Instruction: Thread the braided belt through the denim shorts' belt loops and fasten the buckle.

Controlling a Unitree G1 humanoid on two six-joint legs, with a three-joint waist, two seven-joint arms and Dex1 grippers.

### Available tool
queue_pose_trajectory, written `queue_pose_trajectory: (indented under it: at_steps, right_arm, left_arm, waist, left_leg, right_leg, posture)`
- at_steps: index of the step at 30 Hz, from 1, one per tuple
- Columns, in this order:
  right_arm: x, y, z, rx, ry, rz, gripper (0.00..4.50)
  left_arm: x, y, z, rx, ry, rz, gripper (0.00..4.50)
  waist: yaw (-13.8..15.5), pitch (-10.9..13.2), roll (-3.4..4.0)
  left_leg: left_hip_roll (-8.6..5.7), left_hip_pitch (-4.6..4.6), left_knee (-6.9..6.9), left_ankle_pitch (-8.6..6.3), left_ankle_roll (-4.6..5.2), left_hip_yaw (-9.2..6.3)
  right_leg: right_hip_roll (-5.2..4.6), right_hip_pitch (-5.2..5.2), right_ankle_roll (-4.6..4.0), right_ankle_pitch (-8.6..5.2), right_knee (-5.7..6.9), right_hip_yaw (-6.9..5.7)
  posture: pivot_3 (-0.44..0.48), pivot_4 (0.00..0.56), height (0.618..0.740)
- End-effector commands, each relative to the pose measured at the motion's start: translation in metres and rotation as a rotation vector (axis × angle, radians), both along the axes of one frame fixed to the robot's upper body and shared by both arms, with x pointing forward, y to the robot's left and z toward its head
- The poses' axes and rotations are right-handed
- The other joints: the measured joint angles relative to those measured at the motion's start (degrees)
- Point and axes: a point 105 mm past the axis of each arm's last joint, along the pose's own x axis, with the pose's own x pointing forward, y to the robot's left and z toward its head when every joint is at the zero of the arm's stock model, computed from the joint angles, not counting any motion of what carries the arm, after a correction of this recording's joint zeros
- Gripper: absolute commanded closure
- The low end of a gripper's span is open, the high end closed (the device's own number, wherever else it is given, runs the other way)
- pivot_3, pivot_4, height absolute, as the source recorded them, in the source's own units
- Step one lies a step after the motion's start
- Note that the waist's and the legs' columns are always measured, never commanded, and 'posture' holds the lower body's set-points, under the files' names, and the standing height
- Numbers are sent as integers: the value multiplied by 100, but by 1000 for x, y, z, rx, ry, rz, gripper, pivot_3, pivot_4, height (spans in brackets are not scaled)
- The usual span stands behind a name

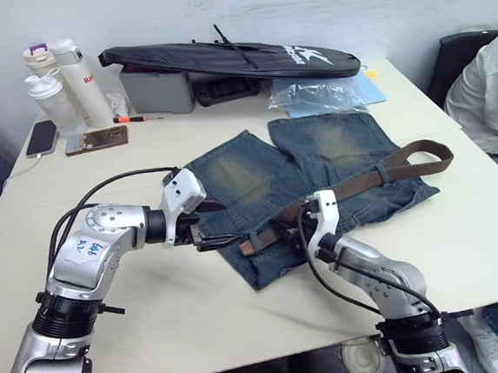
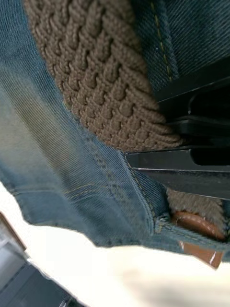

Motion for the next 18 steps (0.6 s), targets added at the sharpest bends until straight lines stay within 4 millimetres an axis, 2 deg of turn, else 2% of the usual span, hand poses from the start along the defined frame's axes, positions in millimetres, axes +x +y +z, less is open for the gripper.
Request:
queue_pose_trajectory:
  at_steps: [1, 2, 3, 7, 9, 12, 18]
  right_arm:
    - [-12, -1, -29, 11, 159, 13, 4068]
    - [-12, -4, -25, 30, 162, 2, 3612]
    - [-11, -8, -18, 74, 159, -13, 3379]
    - [-9, -25, 4, 186, 137, -80, 1616]
    - [-11, -31, 19, 305, 132, -99, 1616]
    - [-16, -41, 31, 406, 134, -114, 1616]
    - [-19, -64, 29, 438, 155, -187, 1616]
  left_arm:
    - [-1, 2, 7, 9, -36, -1, 0]
    - [-1, 2, 7, 9, -35, -2, 0]
    - [0, 2, 7, 9, -35, -3, 0]
    - [1, -1, 6, 7, -36, -8, 0]
    - [1, -2, 6, 4, -37, -14, 0]
    - [2, -4, 6, 1, -39, -18, 0]
    - [4, -3, 6, 2, -44, -18, 0]
  waist:
    - [10, -1, 0]
    - [29, 0, 2]
    - [50, 1, 6]
    - [81, 5, 22]
    - [103, 11, 32]
    - [192, 22, 49]
    - [213, 26, 55]
  left_leg:
    - [-1, 0, 1, 0, -1, 0]
    - [-1, 2, 1, 0, -1, 0]
    - [-3, 10, 3, -1, -2, 0]
    - [-6, -14, 4, -7, -13, -1]
    - [-10, -22, 4, -9, -17, -1]
    - [-18, -35, 6, -11, -20, -1]
    - [-29, -45, 7, -16, -16, 2]
  right_leg:
    - [0, 0, 0, 0, 0, 1]
    - [0, -1, 0, 0, 0, 2]
    - [-1, -7, 0, 0, 0, 1]
    - [-2, -26, 3, 0, 3, -4]
    - [-7, -28, 4, 0, -4, -6]
    - [-14, -34, 4, 0, -14, -8]
    - [-18, -34, 10, 3, -38, -7]
  posture:
    - [0, 150, 642]
    - [0, 150, 642]
    - [0, 150, 642]
    - [0, 150, 642]
    - [0, 150, 642]
    - [0, 150, 642]
    - [0, 150, 642]
